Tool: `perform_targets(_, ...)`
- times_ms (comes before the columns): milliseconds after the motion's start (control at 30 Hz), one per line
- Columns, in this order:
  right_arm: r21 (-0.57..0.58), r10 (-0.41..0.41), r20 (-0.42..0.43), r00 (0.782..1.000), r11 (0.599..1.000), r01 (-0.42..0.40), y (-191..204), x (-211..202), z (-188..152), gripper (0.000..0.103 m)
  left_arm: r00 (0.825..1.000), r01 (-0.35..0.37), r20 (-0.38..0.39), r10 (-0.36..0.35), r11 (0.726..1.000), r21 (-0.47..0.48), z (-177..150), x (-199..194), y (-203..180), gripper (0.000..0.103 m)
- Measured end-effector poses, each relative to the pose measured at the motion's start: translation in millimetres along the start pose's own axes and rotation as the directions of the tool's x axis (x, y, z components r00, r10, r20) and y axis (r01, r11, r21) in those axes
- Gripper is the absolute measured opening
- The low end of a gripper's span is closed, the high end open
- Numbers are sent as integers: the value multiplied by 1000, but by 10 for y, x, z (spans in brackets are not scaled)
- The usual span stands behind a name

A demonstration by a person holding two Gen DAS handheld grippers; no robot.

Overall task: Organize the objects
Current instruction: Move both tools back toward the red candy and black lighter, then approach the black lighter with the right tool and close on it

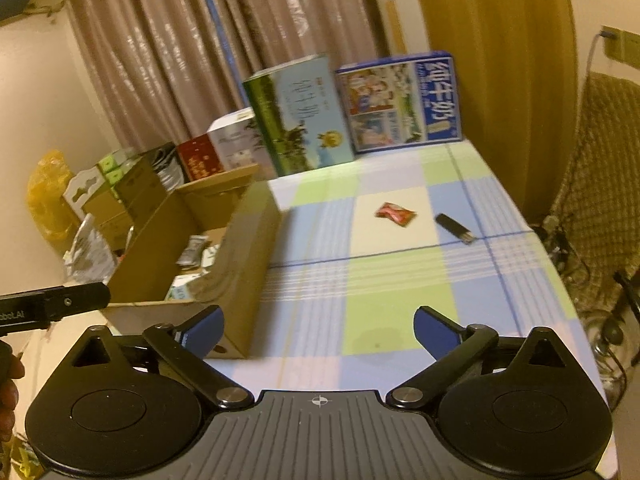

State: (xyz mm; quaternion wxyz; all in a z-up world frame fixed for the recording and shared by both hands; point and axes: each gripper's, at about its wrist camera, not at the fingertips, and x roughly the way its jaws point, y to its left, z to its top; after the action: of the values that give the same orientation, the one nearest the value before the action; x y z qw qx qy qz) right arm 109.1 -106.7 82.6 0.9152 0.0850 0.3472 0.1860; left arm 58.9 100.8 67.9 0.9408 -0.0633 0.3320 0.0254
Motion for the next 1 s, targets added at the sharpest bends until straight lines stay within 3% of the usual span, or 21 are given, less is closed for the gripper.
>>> perform_targets(500, 78, -91, 14, 996, 993, 90, -550, -188, -61, 101, 997, 70, -25, -69, 996, 51, 15, 277, -443, 102)
perform_targets(1000, 71, -144, 10, 989, 987, 143, -961, 48, 105, 101, 992, 115, -56, -109, 986, 119, 214, 818, -842, 102)
